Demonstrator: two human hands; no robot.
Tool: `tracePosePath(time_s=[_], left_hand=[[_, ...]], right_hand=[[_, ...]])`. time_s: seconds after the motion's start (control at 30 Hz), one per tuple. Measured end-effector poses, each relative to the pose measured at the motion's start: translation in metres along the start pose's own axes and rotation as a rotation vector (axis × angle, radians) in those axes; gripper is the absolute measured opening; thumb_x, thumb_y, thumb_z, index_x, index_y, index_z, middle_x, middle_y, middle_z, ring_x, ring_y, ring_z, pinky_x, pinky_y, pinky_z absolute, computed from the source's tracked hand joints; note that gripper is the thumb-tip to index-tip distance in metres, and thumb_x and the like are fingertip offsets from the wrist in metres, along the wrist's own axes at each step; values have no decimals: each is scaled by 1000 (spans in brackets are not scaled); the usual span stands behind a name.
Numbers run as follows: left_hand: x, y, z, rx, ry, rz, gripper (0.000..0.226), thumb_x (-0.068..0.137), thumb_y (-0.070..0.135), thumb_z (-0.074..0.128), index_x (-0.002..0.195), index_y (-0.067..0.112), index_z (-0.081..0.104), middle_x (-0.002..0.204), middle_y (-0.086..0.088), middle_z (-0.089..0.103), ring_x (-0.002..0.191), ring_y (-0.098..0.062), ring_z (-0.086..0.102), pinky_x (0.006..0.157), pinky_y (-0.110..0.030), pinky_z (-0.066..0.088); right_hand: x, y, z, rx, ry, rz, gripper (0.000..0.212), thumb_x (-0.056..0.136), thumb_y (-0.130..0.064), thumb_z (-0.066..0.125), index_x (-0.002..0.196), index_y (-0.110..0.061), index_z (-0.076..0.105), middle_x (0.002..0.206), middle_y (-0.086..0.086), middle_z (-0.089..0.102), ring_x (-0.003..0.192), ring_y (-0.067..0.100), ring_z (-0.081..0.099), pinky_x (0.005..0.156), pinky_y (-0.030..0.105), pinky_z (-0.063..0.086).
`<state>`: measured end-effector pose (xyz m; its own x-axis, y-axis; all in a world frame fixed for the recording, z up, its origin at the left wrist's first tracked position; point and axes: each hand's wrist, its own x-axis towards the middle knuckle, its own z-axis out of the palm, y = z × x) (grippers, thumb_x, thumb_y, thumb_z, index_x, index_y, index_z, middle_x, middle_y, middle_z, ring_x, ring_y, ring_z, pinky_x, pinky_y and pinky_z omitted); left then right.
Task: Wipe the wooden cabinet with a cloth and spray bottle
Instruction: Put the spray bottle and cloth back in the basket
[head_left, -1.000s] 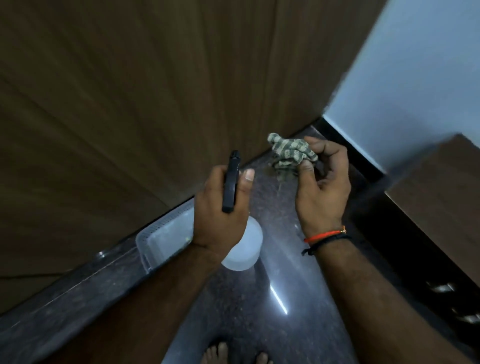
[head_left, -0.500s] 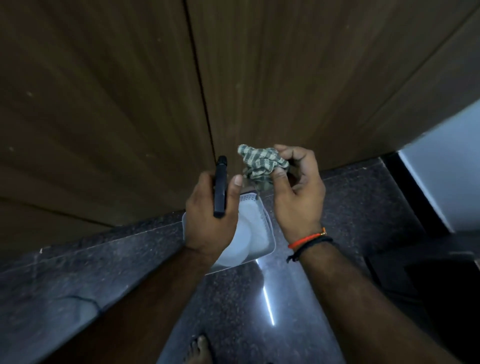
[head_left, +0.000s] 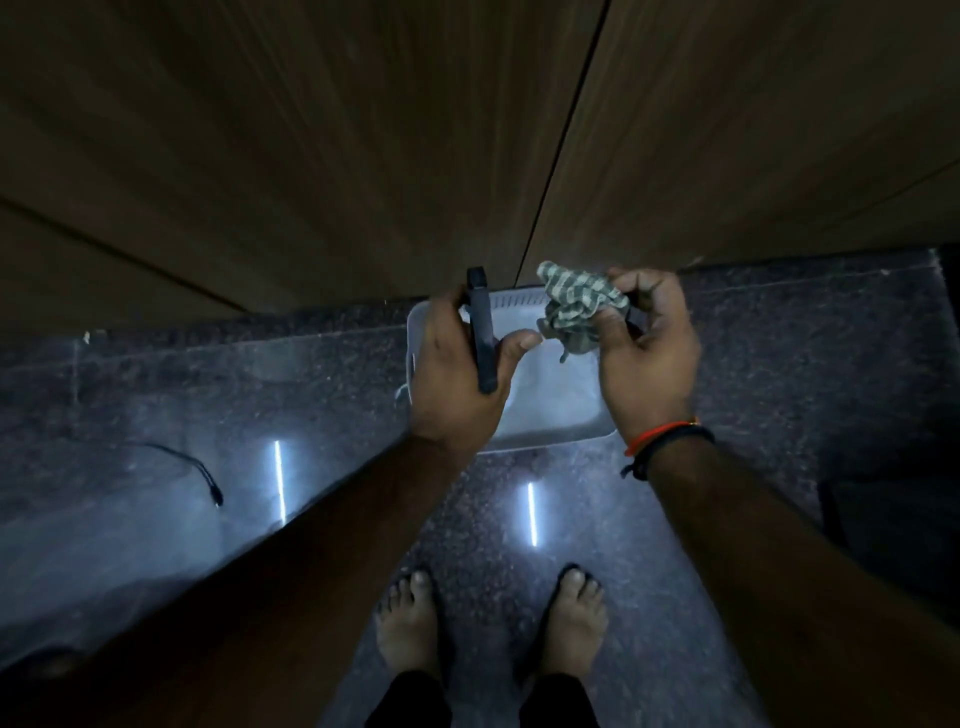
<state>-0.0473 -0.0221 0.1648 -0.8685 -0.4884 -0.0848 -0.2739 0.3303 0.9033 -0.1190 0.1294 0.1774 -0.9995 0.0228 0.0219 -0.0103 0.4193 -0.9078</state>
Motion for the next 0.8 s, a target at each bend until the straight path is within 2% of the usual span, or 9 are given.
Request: tracePosePath(time_s=[0.13,0.2,0.3,0.37,0.47,0.57,0.67,0.73,0.8], left_hand=[[0,-58,26,32,-62,-5,98,78,82,58,136,4,48,75,0,55,66,-23,57,67,-45,52],[3,-88,40,67,-91,26,92,82,77,60,135,3,47,72,6,47,62,-19,50,65,-45,49],[6,-125,56,181,-87,82,94,85,76,56,138,-2,51,99,-14,63,82,-33,62,79,-56,55],[8,-141,65,262,-69,104,96,86,76,52,139,-5,54,121,-21,66,103,-40,66,91,-56,54],[15,-155,78,304,-59,99,88,87,66,59,137,-7,54,128,-22,66,109,-40,66,96,-48,53],[20,-168,87,321,-66,87,90,86,67,64,137,-6,54,125,-21,67,106,-41,67,96,-41,50],[20,-181,93,295,-82,83,100,84,75,56,142,-7,50,127,-23,64,114,-43,63,98,-54,52],[19,-184,96,280,-94,66,100,83,74,57,145,-5,48,132,-23,62,114,-44,63,97,-57,53],[19,-184,98,298,-92,63,98,84,71,58,147,-4,47,137,-22,60,121,-42,61,99,-55,52]], right_hand=[[1,73,19,-67,-71,7,24,85,-12,58,98,-32,55,109,7,65,104,27,63,88,51,54],[3,109,29,-114,-126,4,20,85,-10,56,101,-21,58,112,10,64,104,24,61,90,47,54],[7,150,43,-209,-197,-27,22,83,-3,56,104,-6,62,112,14,61,101,18,55,88,29,48],[8,173,53,-289,-257,-51,24,84,0,56,106,-3,63,114,17,60,104,25,55,86,23,42],[6,203,62,-436,-337,-123,27,84,1,56,109,-4,65,118,20,60,109,36,57,92,30,38],[4,229,72,-587,-549,-110,36,90,-2,53,123,-9,66,139,21,53,129,40,48,109,38,35],[-3,251,77,-762,-816,-118,53,92,-3,55,144,-11,51,161,14,30,150,35,24,122,47,25],[-7,260,76,-887,-983,-137,72,93,-11,56,157,-17,25,169,8,2,156,30,-1,124,53,14],[-9,264,75,-981,-1096,-70,87,94,-18,58,160,-23,2,167,0,-20,154,23,-19,124,56,6]])
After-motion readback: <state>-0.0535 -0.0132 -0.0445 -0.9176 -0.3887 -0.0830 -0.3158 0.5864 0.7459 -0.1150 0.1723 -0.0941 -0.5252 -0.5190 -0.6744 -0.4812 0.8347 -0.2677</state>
